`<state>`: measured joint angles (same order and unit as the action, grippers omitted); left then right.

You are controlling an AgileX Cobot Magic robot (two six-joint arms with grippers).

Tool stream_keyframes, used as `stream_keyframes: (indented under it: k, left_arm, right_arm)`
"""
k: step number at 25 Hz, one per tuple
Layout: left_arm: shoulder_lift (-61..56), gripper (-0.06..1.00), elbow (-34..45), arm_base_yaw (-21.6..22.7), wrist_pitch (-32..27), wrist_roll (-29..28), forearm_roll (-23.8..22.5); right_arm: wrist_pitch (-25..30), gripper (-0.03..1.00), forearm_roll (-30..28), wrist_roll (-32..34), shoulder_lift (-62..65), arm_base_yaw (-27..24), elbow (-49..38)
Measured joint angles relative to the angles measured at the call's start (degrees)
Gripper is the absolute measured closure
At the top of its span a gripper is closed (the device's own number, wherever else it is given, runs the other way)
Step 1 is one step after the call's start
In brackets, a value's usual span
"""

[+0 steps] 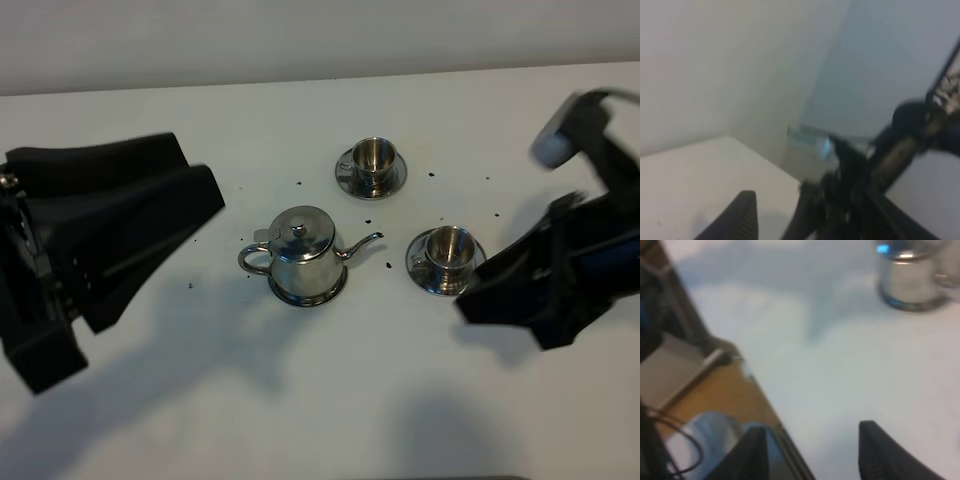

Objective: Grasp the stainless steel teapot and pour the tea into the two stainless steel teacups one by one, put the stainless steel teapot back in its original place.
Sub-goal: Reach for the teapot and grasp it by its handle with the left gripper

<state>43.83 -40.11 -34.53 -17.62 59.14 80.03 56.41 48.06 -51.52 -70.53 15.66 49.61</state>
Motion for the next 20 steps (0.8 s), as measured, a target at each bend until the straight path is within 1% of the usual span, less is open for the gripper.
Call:
stream_keyframes:
  k: [1,2,3,4,5,6,7,9,11,14,15,16,18,20]
  left_arm:
    - [0.0,0.45,-0.6,0.0,-1.03,-3.0,-3.25]
    - [0.0,0.45,-1.37,0.0,-2.14,-6.88,-7.68]
    - [0.0,0.45,-2.26,0.0,-3.86,-11.11,-13.49]
    - [0.16,0.45,-3.33,0.0,-5.86,-15.67,-18.02]
    - [0.48,0.46,-4.71,0.0,-7.98,-19.69,-23.71]
    - [0.86,0.46,-6.02,0.0,-10.42,-23.78,-28.59]
    - [1.52,0.46,-7.7,0.0,-14.2,-29.44,-34.57]
    - [3.21,0.46,-10.64,0.0,-20.15,-37.66,-45.14]
    - [5.76,0.46,-12.93,0.0,-24.54,-44.94,-55.37]
    - [10.29,0.46,-13.91,0.0,-27.05,-55.14,-67.1]
    - [12.81,0.46,-13.91,0.0,-27.1,-58.67,-70.5]
    - [15.18,0.46,-13.91,0.0,-26.89,-60.83,-73.28]
    - [19.44,0.46,-13.91,0.0,-25.46,-64.36,-77.36]
    - [24.43,0.46,-14.27,0.0,-23.42,-66.58,-80.03]
  right_arm:
    - [0.18,0.56,-3.49,4.35,1.99,0.0,0.79]
    - [0.53,0.56,-6.42,7.95,4.02,0.0,1.42]
    - [0.8,0.56,-9.85,12.12,6.04,0.0,1.73]
    - [1.31,0.56,-13.27,16.07,7.73,0.0,1.96]
    - [2.08,0.56,-16.62,19.83,9.78,0.0,1.96]
    - [3.03,0.56,-19.3,22.81,11.8,0.0,1.96]
    - [4.51,0.56,-22.32,26.27,13.79,0.0,1.96]
    - [7.84,0.56,-27.37,31.81,17.36,0.0,1.96]
    - [10.79,0.56,-31.58,36.42,20.95,0.0,1.81]
    - [12.84,0.56,-34.31,40.38,27.25,0.0,0.09]
    - [13.01,0.56,-34.78,41.62,29.14,0.0,-0.92]
    - [13.07,0.57,-35.24,42.73,31.42,0.0,-1.99]
    - [13.36,0.58,-36.22,44.19,35.56,0.0,-5.11]
    - [13.51,0.58,-37.82,45.09,39.96,0.0,-8.16]
